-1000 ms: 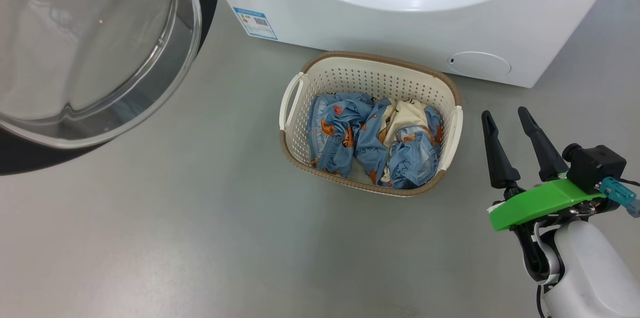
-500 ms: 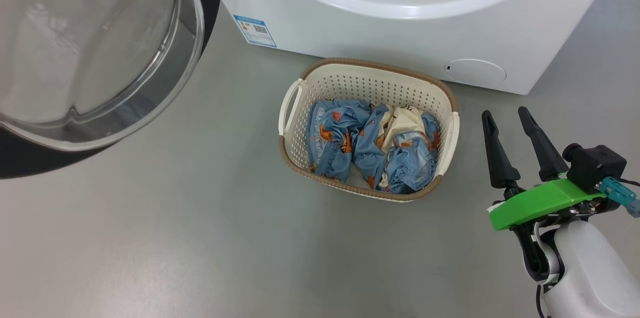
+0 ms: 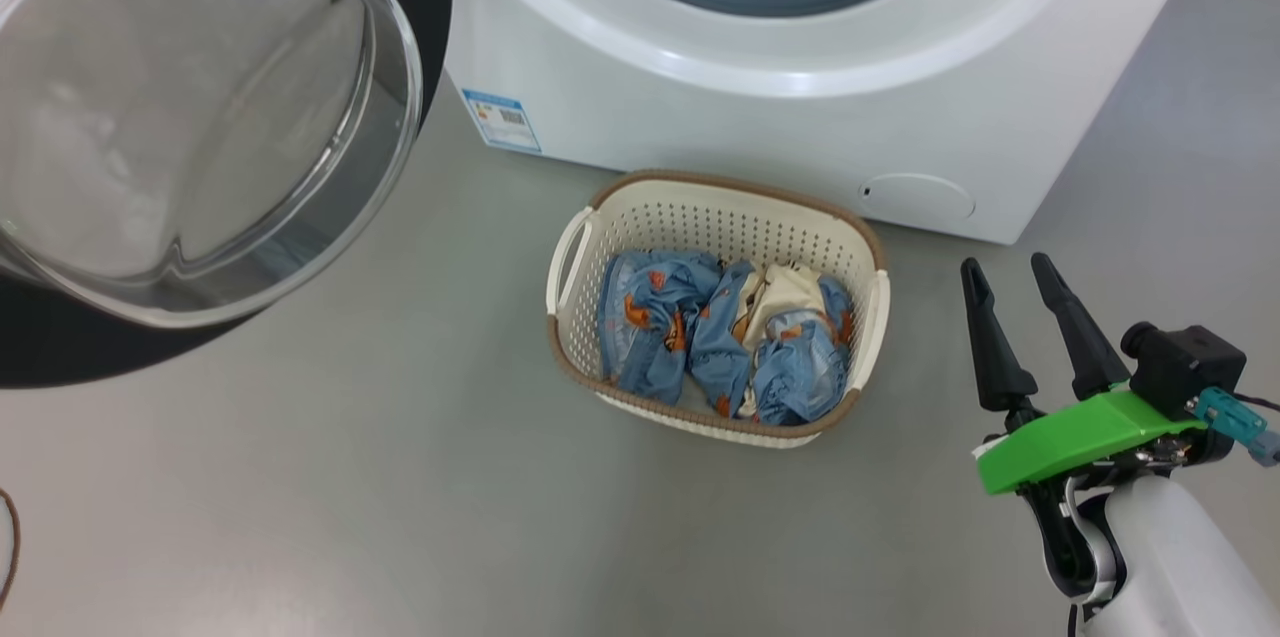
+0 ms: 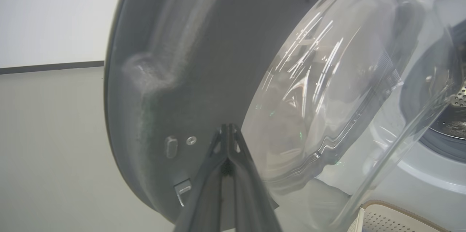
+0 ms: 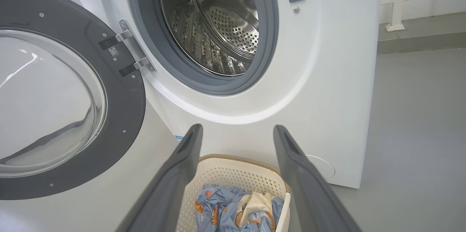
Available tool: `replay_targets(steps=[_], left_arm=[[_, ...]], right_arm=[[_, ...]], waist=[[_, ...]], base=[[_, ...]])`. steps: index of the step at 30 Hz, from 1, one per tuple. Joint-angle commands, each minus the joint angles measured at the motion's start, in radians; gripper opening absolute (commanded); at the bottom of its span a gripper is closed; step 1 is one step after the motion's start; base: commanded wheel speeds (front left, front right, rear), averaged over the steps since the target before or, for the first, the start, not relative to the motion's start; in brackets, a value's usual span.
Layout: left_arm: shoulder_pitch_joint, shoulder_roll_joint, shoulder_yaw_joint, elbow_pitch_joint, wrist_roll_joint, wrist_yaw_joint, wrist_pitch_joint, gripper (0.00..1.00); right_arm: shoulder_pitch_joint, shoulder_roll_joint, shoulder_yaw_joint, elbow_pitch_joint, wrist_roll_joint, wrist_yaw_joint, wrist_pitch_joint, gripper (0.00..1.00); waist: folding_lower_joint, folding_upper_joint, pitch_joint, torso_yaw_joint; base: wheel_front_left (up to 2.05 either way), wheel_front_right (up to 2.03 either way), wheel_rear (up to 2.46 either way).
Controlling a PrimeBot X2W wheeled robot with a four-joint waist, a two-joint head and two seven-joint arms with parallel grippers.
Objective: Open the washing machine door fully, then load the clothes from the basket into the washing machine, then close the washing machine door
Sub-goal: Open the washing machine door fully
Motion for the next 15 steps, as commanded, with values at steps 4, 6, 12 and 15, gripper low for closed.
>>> replay_targets(steps=[4, 6, 12, 15], left_arm=[[0.077, 0.063, 0.066, -0.112, 0.018, 0.002, -0.013, 1.0], [0.093, 0.057, 0.073, -0.134, 0.027, 0.002, -0.013, 1.0], [0.199, 0.012, 0.124, -0.289, 0.094, 0.007, -0.013, 1.0], [0.27, -0.03, 0.145, -0.4, 0.126, 0.011, -0.013, 1.0]], right_arm=[[0.033, 0.006, 0.02, -0.029, 0.018, 0.006, -0.012, 1.0], [0.039, 0.004, 0.021, -0.029, 0.02, 0.006, -0.012, 1.0], [0.066, -0.006, 0.027, -0.039, 0.028, 0.006, -0.012, 1.0], [0.081, -0.015, 0.034, -0.046, 0.031, 0.006, -0.012, 1.0]], waist=[[0.0001, 0.0, -0.061, -0.024], [0.0001, 0.0, -0.069, -0.028], [0.0001, 0.0, -0.111, -0.063], [0.0001, 0.0, -0.131, -0.092]], base=[[0.0, 0.0, 0.0], [0.0, 0.0, 0.0], [0.0, 0.0, 0.0], [0.0, 0.0, 0.0]])
